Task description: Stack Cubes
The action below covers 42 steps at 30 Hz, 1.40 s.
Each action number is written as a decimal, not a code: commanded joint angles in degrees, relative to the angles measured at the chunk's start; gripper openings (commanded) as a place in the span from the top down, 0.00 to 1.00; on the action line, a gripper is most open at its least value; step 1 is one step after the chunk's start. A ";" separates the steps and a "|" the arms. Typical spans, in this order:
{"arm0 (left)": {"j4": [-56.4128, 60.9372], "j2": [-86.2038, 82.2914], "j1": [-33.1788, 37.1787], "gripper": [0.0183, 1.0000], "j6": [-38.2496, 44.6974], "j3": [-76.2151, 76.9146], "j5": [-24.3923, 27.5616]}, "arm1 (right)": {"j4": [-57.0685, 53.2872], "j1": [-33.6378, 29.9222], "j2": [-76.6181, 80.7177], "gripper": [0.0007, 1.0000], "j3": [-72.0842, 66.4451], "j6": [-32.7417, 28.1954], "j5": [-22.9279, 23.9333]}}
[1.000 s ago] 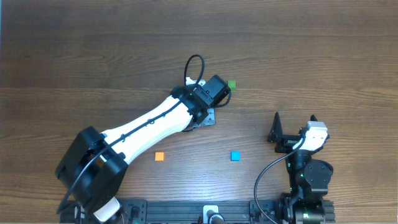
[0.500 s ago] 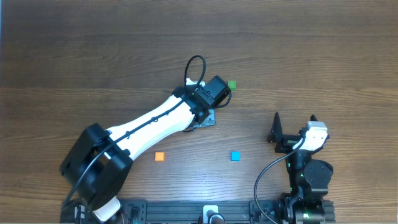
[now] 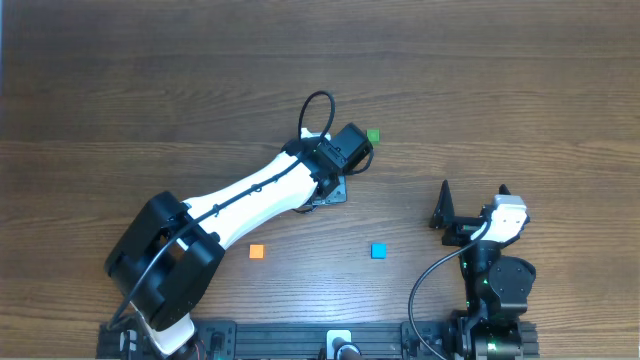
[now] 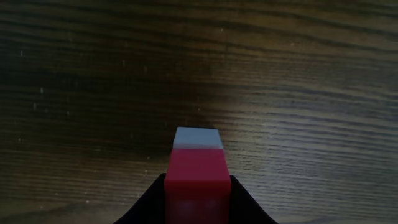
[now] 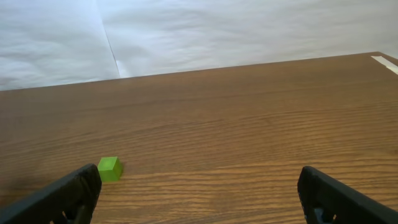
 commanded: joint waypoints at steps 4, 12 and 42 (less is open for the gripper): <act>0.24 0.85 0.55 0.90 -0.63 -0.72 -1.51 | 0.17 -0.31 -0.31 0.01 -0.52 -0.46 -0.26; 0.24 0.85 0.55 0.90 -0.63 -0.72 -1.75 | 0.17 -0.31 -0.31 0.01 -0.52 -0.46 -0.26; 0.87 1.01 0.52 0.80 -0.63 -0.72 -1.97 | 0.17 -0.31 -0.31 0.01 -0.52 -0.46 -0.26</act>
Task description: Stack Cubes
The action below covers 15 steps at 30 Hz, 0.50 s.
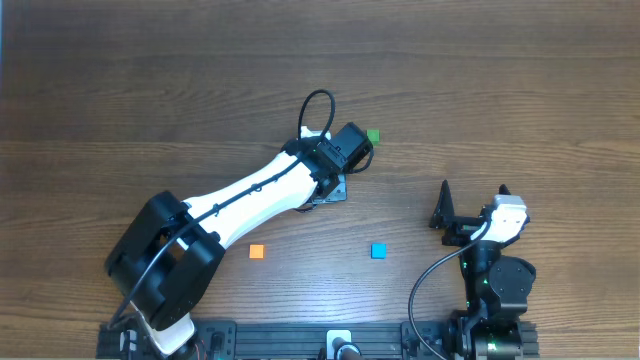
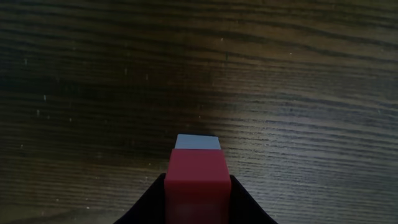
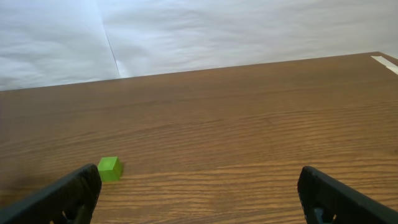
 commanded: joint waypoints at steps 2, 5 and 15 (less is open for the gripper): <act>0.20 0.92 0.42 0.77 -0.63 -0.72 -1.11 | 0.15 -0.31 -0.31 0.01 -0.52 -0.46 -0.26; 0.20 0.92 0.42 0.72 -0.63 -0.72 -1.14 | 0.17 -0.31 -0.31 0.01 -0.52 -0.46 -0.26; 0.20 0.92 0.42 0.63 -0.63 -0.72 -1.31 | 0.17 -0.31 -0.31 0.01 -0.52 -0.46 -0.26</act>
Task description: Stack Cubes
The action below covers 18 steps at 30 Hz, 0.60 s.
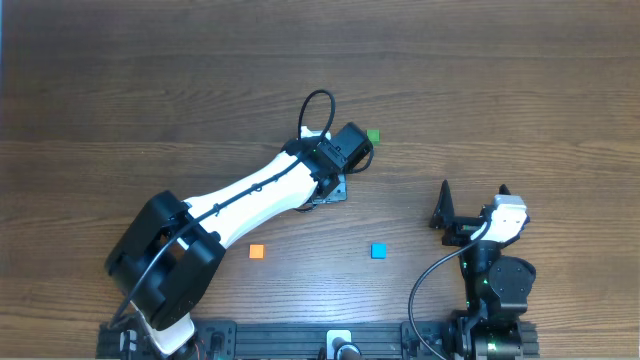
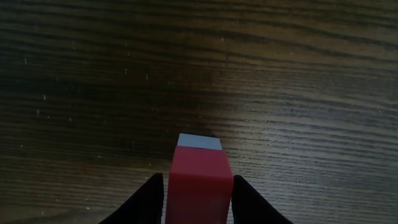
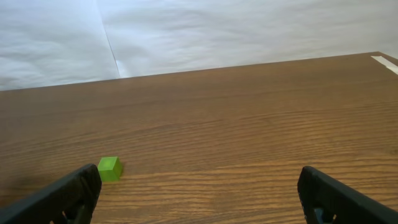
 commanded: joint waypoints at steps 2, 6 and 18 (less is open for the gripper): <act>0.26 0.85 0.42 0.57 -0.61 -0.72 -1.29 | 0.17 -0.31 -0.31 0.01 -0.52 -0.50 -0.26; 1.29 -0.04 0.42 0.20 -0.61 -0.72 -1.92 | 0.17 -0.31 -0.31 0.01 -0.52 -0.50 -0.26; -5.09 -22.40 0.55 0.04 2.56 -3.67 -3.91 | 0.17 -0.31 -0.31 0.01 -0.52 -0.50 -0.26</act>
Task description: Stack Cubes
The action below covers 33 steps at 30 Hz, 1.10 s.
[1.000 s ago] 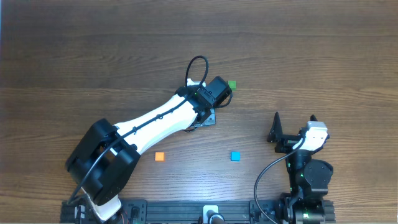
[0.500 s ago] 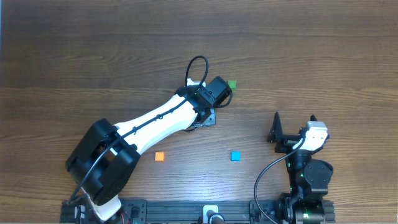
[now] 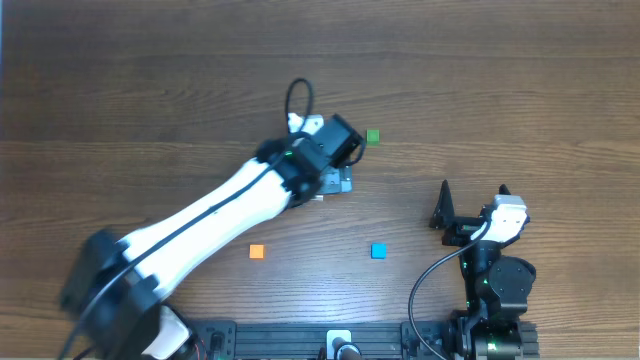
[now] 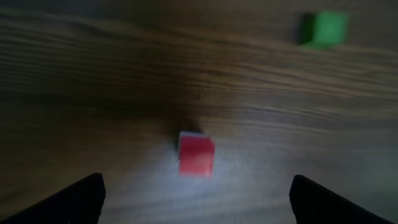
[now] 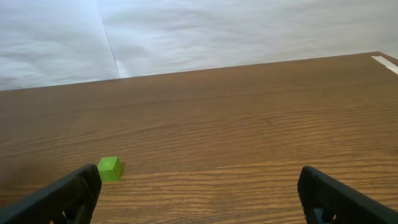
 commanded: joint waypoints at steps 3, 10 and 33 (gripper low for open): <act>-2.97 -17.18 -0.42 0.05 1.75 -11.08 -2.12 | 0.17 -0.31 -0.31 0.01 -0.52 -0.50 -0.26; 4.98 -28.81 -0.39 0.04 1.29 -32.87 0.17 | 0.17 -0.31 -0.31 0.01 -0.52 -0.50 -0.26; 12.68 -20.98 -0.35 0.15 -0.42 -41.83 4.85 | 0.17 -0.31 -0.31 0.01 -0.52 -0.50 -0.26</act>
